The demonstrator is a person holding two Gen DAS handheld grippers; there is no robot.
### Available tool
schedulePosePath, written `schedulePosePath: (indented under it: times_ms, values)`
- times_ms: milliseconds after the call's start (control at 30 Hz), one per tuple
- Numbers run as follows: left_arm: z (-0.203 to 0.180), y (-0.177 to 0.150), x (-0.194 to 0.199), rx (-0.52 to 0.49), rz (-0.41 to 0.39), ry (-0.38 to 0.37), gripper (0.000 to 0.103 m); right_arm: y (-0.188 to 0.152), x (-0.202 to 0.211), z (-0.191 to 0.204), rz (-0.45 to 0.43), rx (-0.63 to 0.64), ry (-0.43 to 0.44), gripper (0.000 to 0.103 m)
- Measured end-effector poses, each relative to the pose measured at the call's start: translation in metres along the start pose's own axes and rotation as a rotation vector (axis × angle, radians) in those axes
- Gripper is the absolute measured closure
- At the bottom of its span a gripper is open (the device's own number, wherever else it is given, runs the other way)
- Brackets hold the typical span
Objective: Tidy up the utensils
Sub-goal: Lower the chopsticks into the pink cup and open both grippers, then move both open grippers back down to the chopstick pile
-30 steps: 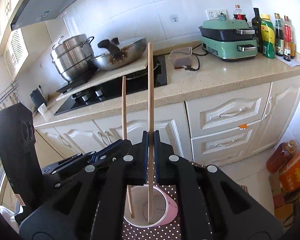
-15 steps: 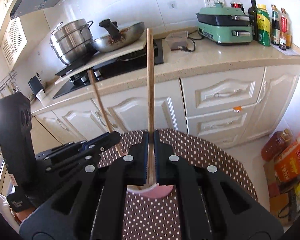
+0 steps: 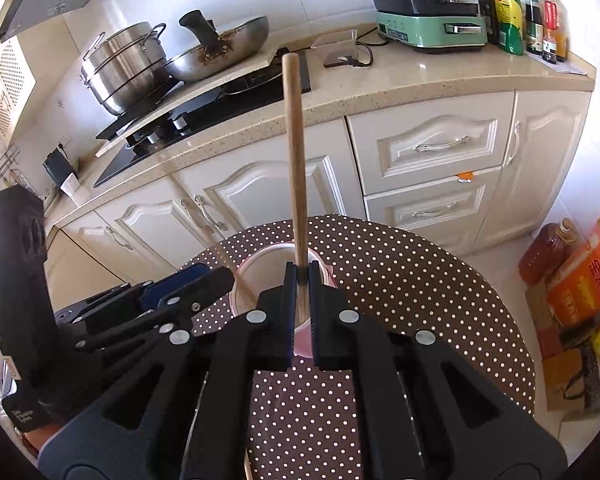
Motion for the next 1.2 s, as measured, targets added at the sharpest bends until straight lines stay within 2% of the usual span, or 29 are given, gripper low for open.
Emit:
schedulePosePath:
  times_ms: [100, 267, 600, 800, 967, 1200]
  values:
    - [0.001, -0.003, 0.003, -0.004, 0.019, 0.003, 0.075, -0.001, 0.002, 0.001, 0.005, -0.005, -0.015, 0.092]
    - [0.01, -0.008, 0.017, 0.017, 0.027, 0.007, 0.073, -0.005, 0.011, 0.004, -0.013, -0.008, -0.027, 0.06]
    - [0.046, -0.045, 0.048, 0.053, 0.098, 0.037, 0.071, -0.032, 0.021, 0.017, 0.021, -0.004, -0.021, 0.06]
    - [0.077, -0.084, 0.047, 0.109, 0.234, 0.05, 0.071, -0.061, 0.016, 0.03, 0.089, 0.024, -0.022, 0.06]
    - [0.087, -0.12, 0.035, 0.081, 0.362, 0.089, 0.071, -0.089, 0.003, 0.037, 0.176, 0.044, -0.022, 0.06]
    - [0.091, -0.154, 0.022, 0.061, 0.455, 0.109, 0.071, -0.122, -0.013, 0.046, 0.279, 0.075, -0.023, 0.06]
Point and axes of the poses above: each gripper's, at about its wrist camera, not at the fingertips, and x roughly against the way its jaws point, z to its left, y to its top, the point moved 1 cm from there along -x, roughly the way its jaws point, and after that the axes turned 5 degrees about -y, right-handed, at the moved point
